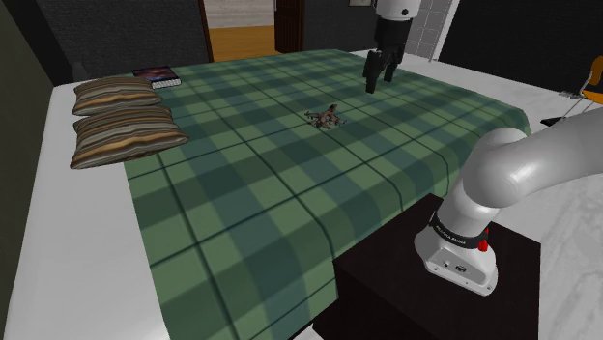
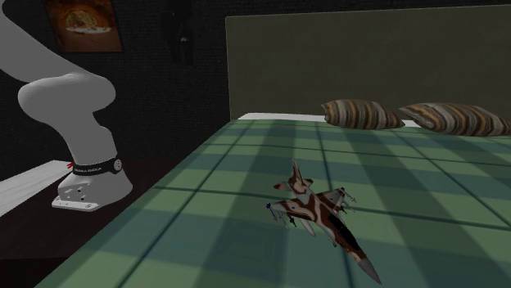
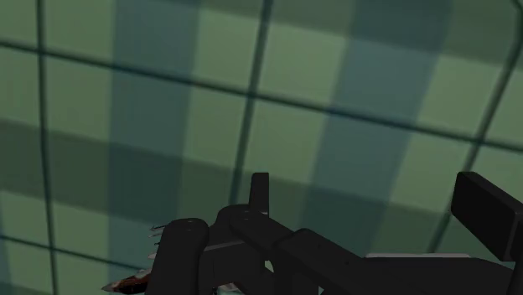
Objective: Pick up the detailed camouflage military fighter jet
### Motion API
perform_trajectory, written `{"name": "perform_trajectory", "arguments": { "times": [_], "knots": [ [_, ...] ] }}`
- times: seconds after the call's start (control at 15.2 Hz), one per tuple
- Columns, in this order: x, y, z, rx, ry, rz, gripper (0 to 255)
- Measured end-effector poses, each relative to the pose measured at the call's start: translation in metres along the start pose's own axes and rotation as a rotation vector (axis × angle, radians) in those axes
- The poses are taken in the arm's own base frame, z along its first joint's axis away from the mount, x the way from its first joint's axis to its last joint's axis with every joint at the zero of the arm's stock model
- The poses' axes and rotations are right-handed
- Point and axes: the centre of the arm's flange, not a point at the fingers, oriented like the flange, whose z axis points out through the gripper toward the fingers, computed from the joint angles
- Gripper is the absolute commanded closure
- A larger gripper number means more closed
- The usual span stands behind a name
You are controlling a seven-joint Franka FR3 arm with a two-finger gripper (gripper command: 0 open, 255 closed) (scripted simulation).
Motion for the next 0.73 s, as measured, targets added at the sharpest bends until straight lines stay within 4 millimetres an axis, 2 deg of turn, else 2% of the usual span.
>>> {"name": "perform_trajectory", "arguments": {
  "times": [0.07,0.26,0.73],
  "knots": [
    [0.000,0.000,0.000,0.000,0.000,0.000,0],
    [0.020,0.015,0.013,0.007,-0.010,0.009,0],
    [0.080,0.067,0.070,0.032,-0.044,0.036,0]
  ]
}}
